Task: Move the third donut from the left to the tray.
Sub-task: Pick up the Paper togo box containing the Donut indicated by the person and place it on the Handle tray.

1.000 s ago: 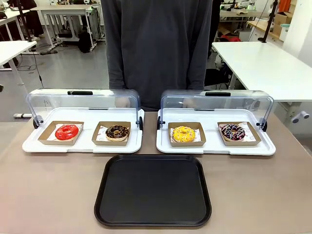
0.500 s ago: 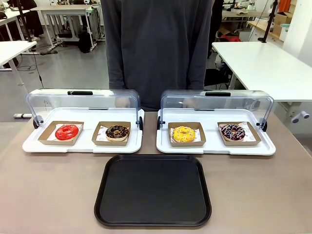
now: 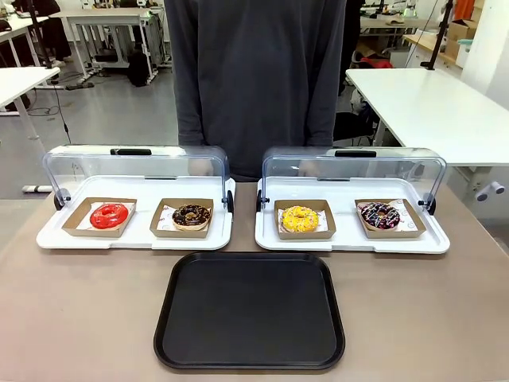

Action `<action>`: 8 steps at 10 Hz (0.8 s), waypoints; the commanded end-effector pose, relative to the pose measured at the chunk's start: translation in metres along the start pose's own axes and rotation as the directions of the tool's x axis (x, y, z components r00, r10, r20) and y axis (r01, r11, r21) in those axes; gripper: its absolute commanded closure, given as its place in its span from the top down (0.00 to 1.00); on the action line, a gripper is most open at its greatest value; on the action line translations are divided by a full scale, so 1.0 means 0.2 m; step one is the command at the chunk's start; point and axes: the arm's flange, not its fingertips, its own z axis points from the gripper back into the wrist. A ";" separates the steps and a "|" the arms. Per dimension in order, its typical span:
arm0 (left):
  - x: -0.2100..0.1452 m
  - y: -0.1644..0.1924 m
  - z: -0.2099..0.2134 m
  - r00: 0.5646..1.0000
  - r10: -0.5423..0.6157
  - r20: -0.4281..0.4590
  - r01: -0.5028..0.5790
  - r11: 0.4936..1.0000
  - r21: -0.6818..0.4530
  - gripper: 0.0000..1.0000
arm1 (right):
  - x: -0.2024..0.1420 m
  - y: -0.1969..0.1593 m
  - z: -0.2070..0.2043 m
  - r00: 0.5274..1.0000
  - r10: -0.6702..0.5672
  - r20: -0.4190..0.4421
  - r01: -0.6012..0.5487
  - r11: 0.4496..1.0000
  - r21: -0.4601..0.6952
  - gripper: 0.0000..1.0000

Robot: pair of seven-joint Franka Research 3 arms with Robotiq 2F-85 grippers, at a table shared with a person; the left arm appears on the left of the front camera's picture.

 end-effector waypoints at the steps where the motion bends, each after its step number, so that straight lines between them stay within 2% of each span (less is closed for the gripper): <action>1: 0.01 0.00 -0.02 1.000 0.001 -0.010 -0.001 1.000 -0.012 1.00 | 0.01 0.00 0.00 1.000 0.007 0.011 -0.007 1.000 0.004 1.00; 8: 0.01 0.00 -0.02 1.000 0.001 -0.010 -0.001 1.000 -0.012 1.00 | 0.01 0.00 0.00 1.000 0.007 0.011 -0.007 1.000 0.004 1.00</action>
